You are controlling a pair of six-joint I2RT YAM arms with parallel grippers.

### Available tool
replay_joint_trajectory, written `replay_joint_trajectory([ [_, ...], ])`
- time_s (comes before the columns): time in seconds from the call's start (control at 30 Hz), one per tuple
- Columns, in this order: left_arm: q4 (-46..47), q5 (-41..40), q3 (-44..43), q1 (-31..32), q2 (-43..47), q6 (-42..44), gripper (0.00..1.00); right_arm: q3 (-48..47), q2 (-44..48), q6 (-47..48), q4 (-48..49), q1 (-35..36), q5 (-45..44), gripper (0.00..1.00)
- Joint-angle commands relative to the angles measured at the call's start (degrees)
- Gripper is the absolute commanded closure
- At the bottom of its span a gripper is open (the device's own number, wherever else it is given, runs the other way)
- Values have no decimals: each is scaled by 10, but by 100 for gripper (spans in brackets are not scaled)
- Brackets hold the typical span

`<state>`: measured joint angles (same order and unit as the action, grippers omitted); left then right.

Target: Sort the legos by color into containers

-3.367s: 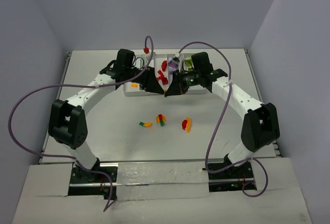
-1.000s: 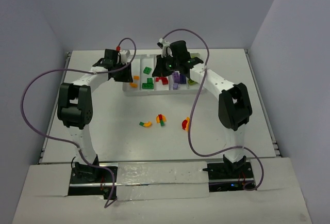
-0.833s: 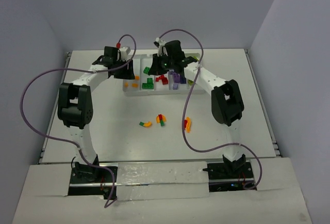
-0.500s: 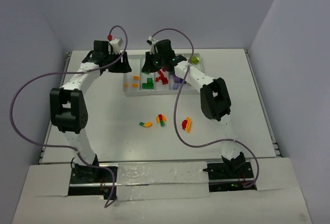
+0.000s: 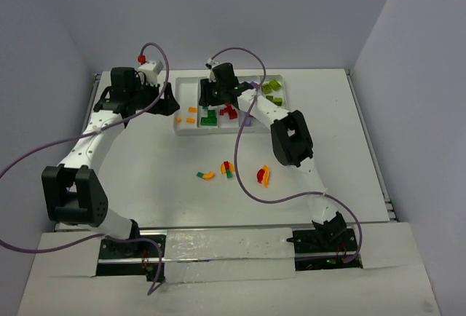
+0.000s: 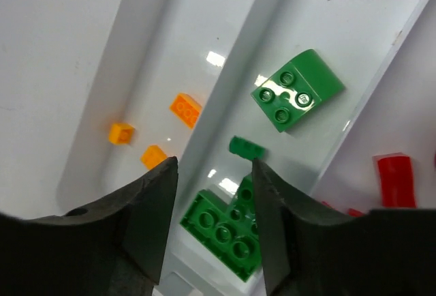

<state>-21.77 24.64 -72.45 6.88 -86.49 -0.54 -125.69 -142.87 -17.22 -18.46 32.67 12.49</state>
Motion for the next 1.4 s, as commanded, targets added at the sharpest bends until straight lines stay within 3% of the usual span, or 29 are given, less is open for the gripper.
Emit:
replay_joint_trajectory([
  [0.0,-25,71,49,-2,38,71,17,-32,1,1,5,4,-10,38],
  [0.23,-53,148,136,16,91,146,24,34,76,-4,17,3,49,32],
  [0.43,-60,55,215,154,139,197,28,197,250,6,41,-20,93,30],
  [0.57,-45,32,222,187,127,196,31,276,348,53,-4,-65,151,30],
  [0.73,-46,68,225,183,121,208,34,351,412,190,-74,-83,221,34],
  [0.93,-74,188,231,99,124,202,32,377,431,333,-161,-57,236,38],
  [1.1,-63,129,239,107,120,211,32,385,425,344,-171,-56,234,39],
  [1.37,-34,-14,213,247,56,201,33,428,447,321,-161,-74,200,39],
])
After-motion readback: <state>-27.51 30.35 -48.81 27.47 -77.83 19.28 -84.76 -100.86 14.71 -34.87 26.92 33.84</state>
